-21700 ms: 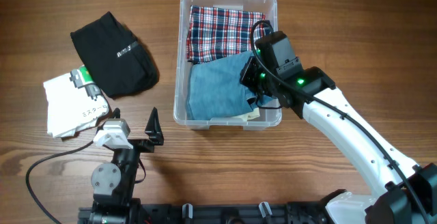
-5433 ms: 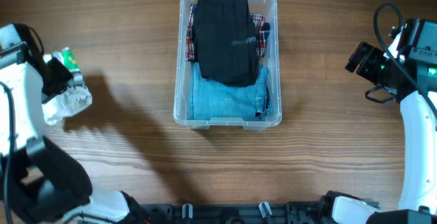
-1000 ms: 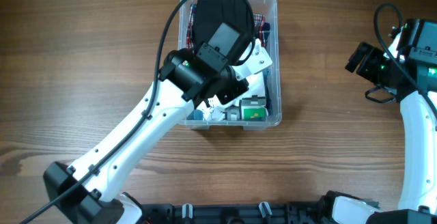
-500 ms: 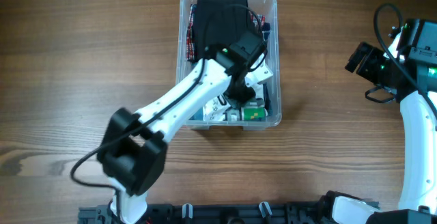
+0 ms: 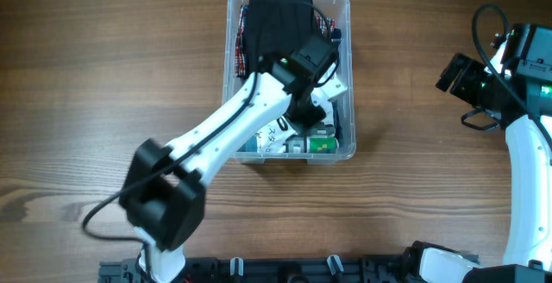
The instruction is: Pack container
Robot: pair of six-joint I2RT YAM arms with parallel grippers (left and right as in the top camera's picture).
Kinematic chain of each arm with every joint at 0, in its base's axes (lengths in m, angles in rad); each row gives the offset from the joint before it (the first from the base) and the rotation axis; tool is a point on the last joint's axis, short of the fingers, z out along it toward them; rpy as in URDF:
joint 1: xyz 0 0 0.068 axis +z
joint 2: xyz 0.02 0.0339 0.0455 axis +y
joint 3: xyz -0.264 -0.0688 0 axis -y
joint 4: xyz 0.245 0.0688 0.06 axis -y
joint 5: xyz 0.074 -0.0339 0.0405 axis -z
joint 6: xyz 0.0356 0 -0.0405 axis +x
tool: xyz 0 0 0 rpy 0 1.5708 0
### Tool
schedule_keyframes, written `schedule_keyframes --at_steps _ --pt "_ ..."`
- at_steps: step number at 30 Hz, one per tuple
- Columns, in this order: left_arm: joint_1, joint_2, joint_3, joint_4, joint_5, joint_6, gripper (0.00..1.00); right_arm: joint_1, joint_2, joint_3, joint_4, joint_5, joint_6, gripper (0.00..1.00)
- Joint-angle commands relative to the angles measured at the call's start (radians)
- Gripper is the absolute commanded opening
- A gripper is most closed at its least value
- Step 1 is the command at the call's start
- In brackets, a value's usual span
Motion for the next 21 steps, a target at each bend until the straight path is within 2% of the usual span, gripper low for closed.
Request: schedule_keyframes --at_steps 1,3,5,9,13,14,16,21 --pt "0.009 -0.204 0.049 0.013 -0.072 -0.124 0.20 -0.005 0.008 0.010 0.003 0.010 -0.002 1.00" --pt "0.034 -0.293 0.049 0.000 -0.150 -0.227 0.21 -0.005 0.008 0.010 0.003 0.010 -0.002 1.00" --pt "0.068 -0.366 0.049 -0.022 -0.190 -0.295 0.27 -0.005 0.008 0.010 0.003 0.010 -0.002 1.00" --pt "0.230 -0.568 0.049 -0.086 -0.236 -0.463 0.33 -0.005 0.008 0.010 0.003 0.010 -0.002 1.00" --pt "0.403 -0.685 0.048 -0.104 -0.238 -0.539 0.66 -0.005 0.008 0.010 0.003 0.010 -0.002 1.00" --pt "0.441 -0.707 0.048 -0.108 -0.236 -0.539 0.72 -0.005 0.008 0.010 0.003 0.010 -0.002 1.00" --pt "0.521 -0.752 0.048 -0.127 -0.237 -0.538 1.00 -0.005 0.008 0.010 0.003 0.010 -0.002 1.00" --pt "0.581 -0.792 0.048 -0.164 -0.237 -0.538 1.00 -0.005 0.008 0.010 0.003 0.010 -0.002 1.00"
